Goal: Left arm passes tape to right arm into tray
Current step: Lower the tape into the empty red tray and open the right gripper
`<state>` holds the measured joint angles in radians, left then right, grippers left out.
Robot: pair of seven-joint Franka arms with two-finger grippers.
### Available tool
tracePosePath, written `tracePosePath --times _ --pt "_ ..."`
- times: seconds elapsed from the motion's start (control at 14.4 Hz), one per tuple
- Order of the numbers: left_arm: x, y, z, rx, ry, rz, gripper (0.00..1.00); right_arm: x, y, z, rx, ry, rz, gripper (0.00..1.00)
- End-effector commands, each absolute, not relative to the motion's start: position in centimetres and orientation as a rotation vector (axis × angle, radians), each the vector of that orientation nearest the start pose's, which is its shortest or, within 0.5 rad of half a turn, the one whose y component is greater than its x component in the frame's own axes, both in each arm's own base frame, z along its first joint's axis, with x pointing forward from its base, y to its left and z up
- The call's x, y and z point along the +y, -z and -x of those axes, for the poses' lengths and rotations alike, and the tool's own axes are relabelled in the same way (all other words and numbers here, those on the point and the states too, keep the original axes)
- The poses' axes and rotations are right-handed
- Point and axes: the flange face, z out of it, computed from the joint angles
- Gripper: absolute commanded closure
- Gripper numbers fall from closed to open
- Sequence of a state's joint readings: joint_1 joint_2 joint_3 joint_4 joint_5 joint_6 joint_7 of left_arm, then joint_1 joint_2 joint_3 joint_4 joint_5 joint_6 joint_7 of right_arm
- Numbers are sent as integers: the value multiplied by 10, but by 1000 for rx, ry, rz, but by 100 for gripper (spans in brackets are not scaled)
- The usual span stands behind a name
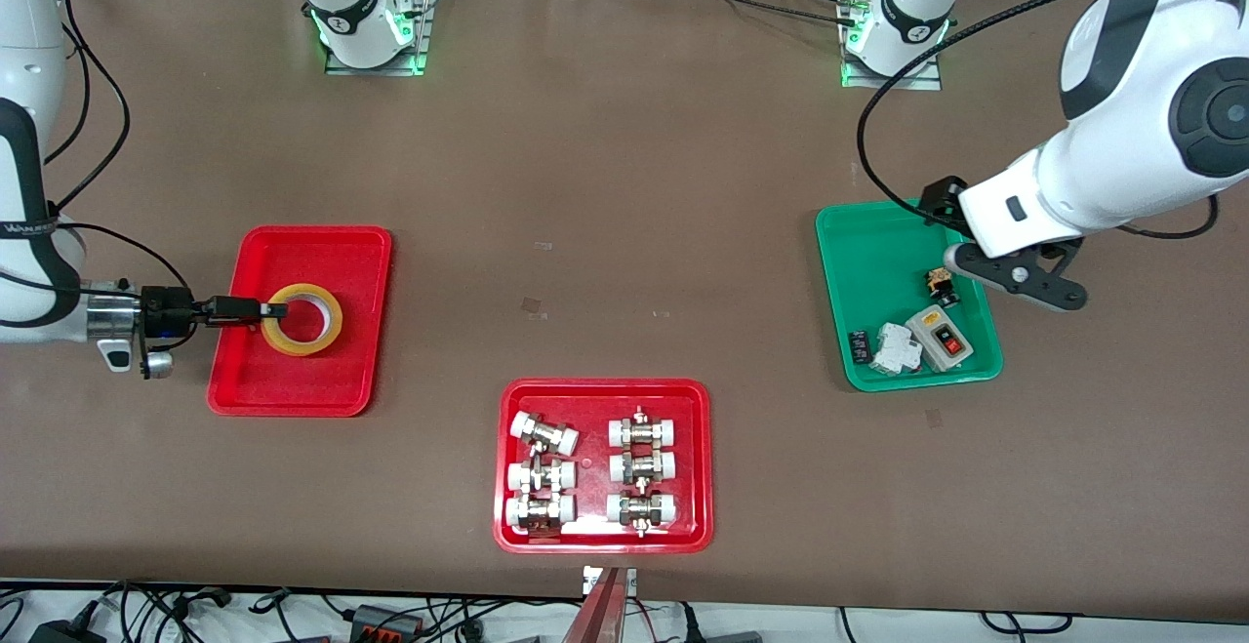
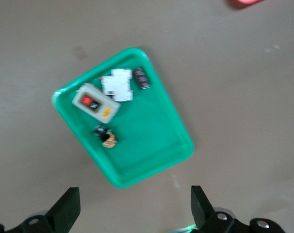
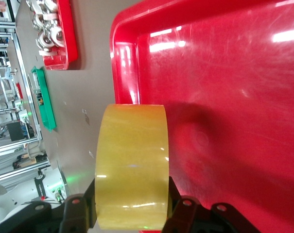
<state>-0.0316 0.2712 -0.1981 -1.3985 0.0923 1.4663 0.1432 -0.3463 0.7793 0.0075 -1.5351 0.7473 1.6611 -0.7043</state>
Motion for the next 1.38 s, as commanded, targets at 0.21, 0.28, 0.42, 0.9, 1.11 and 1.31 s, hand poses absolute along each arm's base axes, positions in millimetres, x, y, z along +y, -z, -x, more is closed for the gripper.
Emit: tracePosePath --times 0.21,0.28,0.42,0.9,1.11,1.31 --pt "-85 -567 -613 435 -263 2927 0 -148 -187 -638 -77 -208 2210 66" --pt "-80 -571 -612 336 -252 2944 0 -148 -186 -638 -76 -210 2209 66" --pt "-82 -581 -605 86 -209 2956 0 -147 -183 -637 -77 -213 2207 66" --pt "-83 -584 -607 137 -178 2990 0 -134 -182 -641 -121 -229 2244 0" --pt "-86 -584 -607 142 -178 3009 0 -132 -180 -642 -147 -238 2286 0" --pt "-85 -585 -609 138 -172 3012 0 -130 -181 -643 -154 -238 2288 0"
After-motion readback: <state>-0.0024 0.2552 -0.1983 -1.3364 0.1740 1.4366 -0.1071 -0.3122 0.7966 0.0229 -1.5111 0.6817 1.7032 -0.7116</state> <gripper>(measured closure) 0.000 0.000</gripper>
